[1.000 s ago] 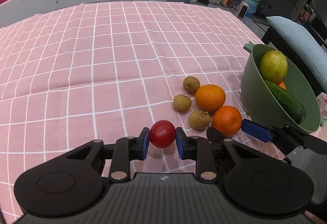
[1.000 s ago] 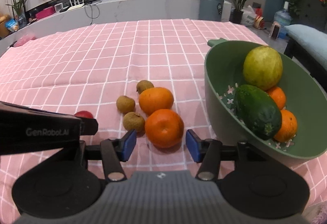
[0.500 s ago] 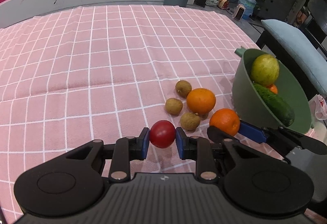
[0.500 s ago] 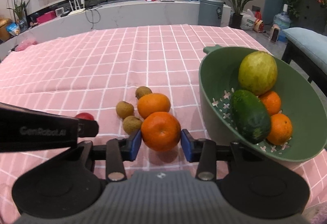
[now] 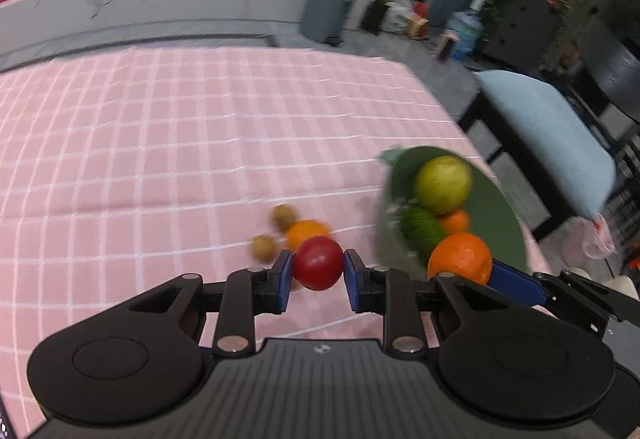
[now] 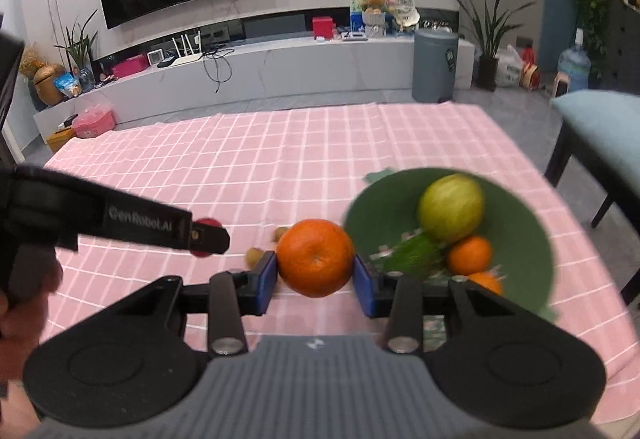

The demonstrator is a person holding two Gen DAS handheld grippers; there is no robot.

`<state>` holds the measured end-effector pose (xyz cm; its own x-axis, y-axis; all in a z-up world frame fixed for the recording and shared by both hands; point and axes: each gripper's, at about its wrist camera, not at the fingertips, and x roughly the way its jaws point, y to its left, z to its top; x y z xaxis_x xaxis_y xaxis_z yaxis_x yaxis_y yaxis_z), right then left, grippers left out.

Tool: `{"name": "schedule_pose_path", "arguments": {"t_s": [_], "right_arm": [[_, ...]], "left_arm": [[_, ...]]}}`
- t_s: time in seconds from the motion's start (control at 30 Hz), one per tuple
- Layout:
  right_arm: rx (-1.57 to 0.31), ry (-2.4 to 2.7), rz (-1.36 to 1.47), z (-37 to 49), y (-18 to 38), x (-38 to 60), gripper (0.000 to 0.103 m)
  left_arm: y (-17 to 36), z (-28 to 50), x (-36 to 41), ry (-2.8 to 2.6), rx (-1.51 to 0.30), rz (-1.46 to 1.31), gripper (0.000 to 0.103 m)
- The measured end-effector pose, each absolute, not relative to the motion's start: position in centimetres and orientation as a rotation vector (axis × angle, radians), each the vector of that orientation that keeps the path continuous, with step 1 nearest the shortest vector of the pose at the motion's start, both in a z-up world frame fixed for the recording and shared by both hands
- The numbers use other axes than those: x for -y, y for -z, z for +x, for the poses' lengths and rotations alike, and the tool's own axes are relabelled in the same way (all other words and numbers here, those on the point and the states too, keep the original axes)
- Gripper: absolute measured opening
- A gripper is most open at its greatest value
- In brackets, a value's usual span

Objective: Organize fruits
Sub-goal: 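Carry the tomato and orange over the colander and open both grippers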

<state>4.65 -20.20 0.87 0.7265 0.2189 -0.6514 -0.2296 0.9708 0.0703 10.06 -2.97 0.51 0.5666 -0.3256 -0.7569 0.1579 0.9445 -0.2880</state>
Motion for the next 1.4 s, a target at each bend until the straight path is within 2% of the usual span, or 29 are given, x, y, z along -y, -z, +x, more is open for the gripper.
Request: {"name": "schedule_pose_path", "arguments": {"t_s": [0.23, 0.57, 0.87, 1.3, 1.33, 1.4], "right_arm": [[-0.725, -0.192, -0.119, 4.6, -2.1, 25.3, 0.038], [-0.821, -0.196, -0.304, 7.1, -0.7, 29.8, 0.038], [-0.902, -0.254, -0.34, 8.9, 1.7, 30.3, 0.038], [-0.955, -0.335, -0.351, 9.4, 2.6, 29.6, 0.038], [-0.958, -0.336, -0.347, 9.4, 2.6, 29.6, 0.038], [-0.962, -0.337, -0.34, 9.5, 2.6, 29.6, 0.039]], "left_arm": [[-2.1, 11.0, 10.5, 0.487, -0.933, -0.042, 0.03], [0.6, 12.7, 17.7, 0.595, -1.042, 0.163, 0.031], [0.6, 13.1, 18.9, 0.664, -1.036, 0.21, 0.031], [2.4, 14.6, 20.1, 0.686, -1.146, 0.246, 0.031], [2.3, 14.6, 20.1, 0.688, -1.15, 0.24, 0.031], [2.4, 14.7, 20.0, 0.685, -1.152, 0.234, 0.038]]}}
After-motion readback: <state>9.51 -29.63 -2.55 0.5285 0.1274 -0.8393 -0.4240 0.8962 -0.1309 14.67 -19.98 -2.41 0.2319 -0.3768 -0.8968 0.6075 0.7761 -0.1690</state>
